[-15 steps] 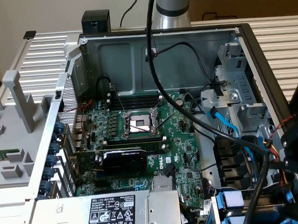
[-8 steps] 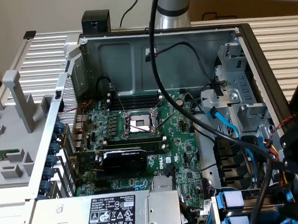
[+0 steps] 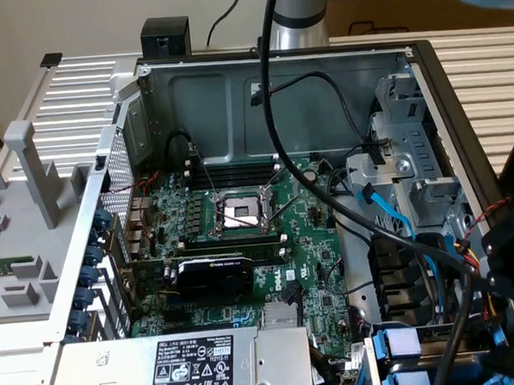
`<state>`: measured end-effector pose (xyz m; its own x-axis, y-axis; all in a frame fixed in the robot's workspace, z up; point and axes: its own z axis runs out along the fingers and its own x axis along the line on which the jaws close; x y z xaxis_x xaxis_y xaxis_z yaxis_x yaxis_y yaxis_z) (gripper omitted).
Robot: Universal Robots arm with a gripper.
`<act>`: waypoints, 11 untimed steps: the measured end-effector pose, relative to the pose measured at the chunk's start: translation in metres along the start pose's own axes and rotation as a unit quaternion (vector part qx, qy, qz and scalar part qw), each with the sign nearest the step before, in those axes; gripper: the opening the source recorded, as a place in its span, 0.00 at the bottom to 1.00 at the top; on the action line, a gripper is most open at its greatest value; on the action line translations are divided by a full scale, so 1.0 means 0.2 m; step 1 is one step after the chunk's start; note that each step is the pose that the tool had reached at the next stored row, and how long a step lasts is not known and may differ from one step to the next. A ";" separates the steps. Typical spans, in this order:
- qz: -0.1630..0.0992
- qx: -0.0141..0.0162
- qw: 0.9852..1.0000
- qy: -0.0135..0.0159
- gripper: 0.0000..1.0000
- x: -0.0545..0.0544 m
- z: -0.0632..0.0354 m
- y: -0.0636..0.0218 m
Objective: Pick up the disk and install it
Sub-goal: 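Insert the first disk wire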
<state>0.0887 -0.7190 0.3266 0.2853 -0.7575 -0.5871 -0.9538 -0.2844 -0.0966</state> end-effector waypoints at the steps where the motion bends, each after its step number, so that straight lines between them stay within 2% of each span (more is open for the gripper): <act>1: 0.000 0.000 1.000 0.000 0.55 0.00 0.003 -0.002; 11: -0.002 -0.001 1.000 -0.001 0.55 0.01 0.020 -0.006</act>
<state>0.0898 -0.7173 0.3228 0.2888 -0.7549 -0.5888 -0.9525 -0.2889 -0.0968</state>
